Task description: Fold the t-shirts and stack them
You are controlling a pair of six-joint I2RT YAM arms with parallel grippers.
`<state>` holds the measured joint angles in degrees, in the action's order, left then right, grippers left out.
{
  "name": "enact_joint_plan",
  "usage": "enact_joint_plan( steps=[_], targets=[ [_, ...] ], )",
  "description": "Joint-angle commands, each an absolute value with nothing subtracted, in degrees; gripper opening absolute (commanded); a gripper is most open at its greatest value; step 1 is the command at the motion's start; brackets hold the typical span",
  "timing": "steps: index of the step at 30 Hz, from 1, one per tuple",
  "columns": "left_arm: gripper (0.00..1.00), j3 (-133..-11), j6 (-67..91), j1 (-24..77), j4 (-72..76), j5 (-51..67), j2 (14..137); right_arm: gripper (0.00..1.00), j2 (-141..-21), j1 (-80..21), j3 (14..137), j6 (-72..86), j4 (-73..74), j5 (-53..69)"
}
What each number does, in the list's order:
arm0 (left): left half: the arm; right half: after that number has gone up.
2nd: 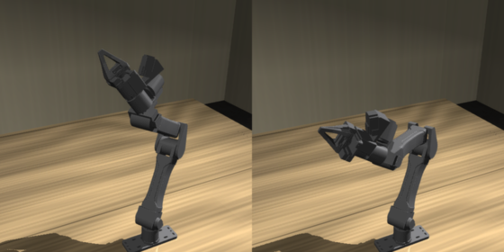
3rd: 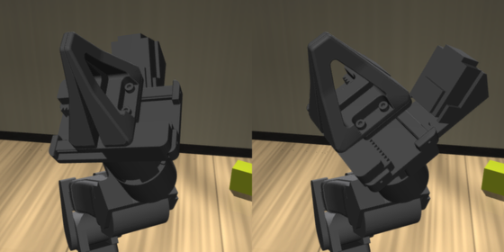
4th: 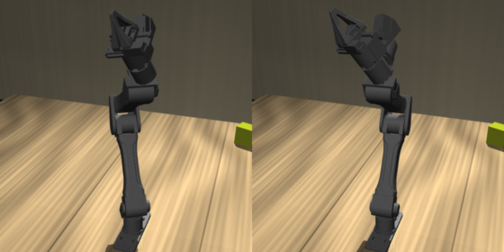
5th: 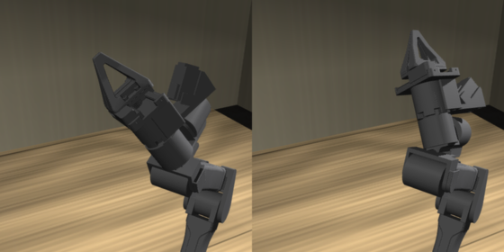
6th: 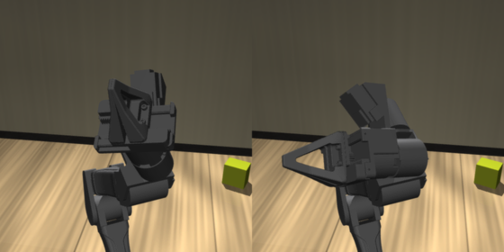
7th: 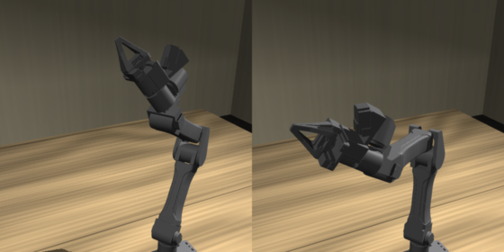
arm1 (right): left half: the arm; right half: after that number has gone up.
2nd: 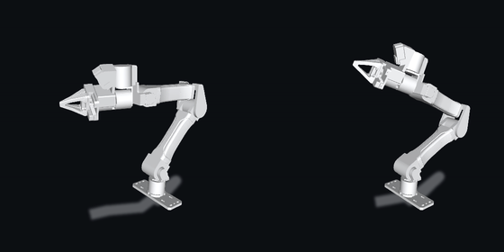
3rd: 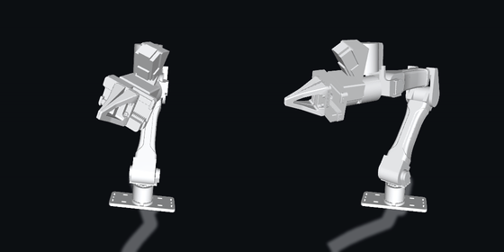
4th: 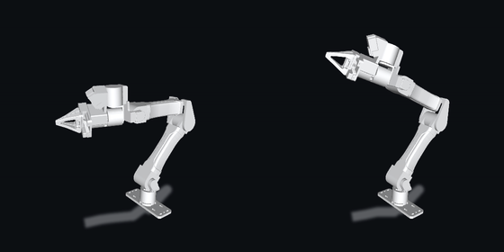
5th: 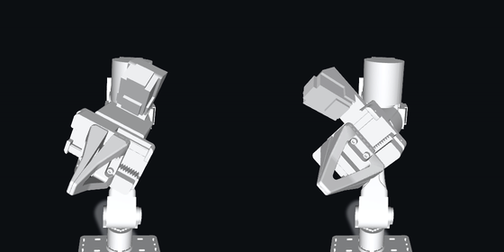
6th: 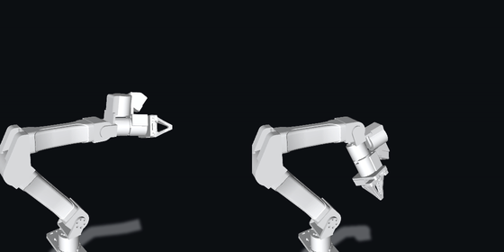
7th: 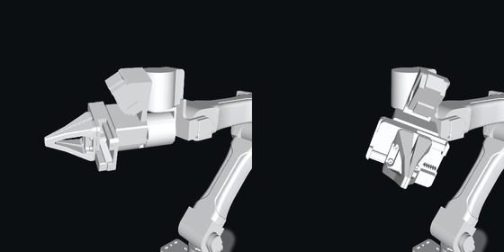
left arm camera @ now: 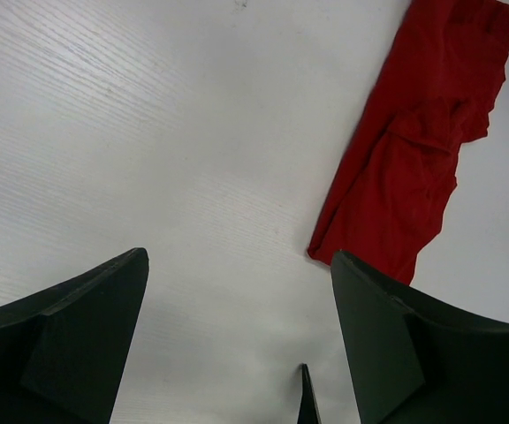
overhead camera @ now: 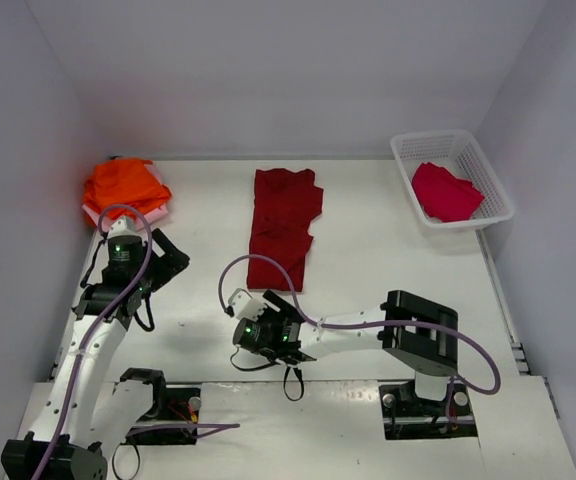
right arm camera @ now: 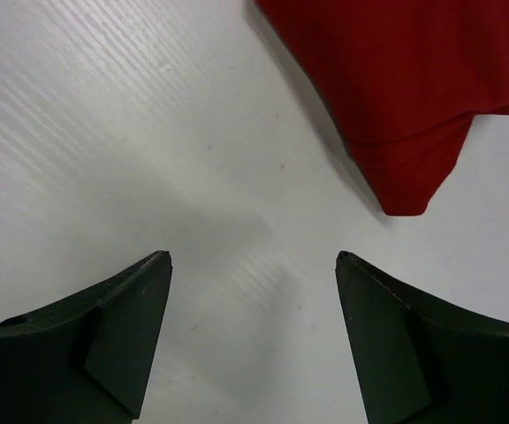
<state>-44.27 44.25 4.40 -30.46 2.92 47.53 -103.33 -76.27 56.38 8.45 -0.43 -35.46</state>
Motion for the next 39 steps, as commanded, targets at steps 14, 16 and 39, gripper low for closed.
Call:
enact_joint_plan(
  steps=[14,16,39],
  targets=[
    [0.79,-44.7,43.2,3.3,-28.1,6.8,47.4,0.72,-105.3,-77.5,57.8,6.1,-4.0,-36.0],
    [0.79,-44.2,43.2,3.3,-27.8,6.9,47.5,0.72,-105.9,-77.5,57.9,4.7,-4.8,-36.3],
    [0.79,-43.0,43.2,3.2,-25.1,7.2,49.7,0.71,-113.4,-72.5,61.9,1.5,-2.9,-41.8]
  ],
)
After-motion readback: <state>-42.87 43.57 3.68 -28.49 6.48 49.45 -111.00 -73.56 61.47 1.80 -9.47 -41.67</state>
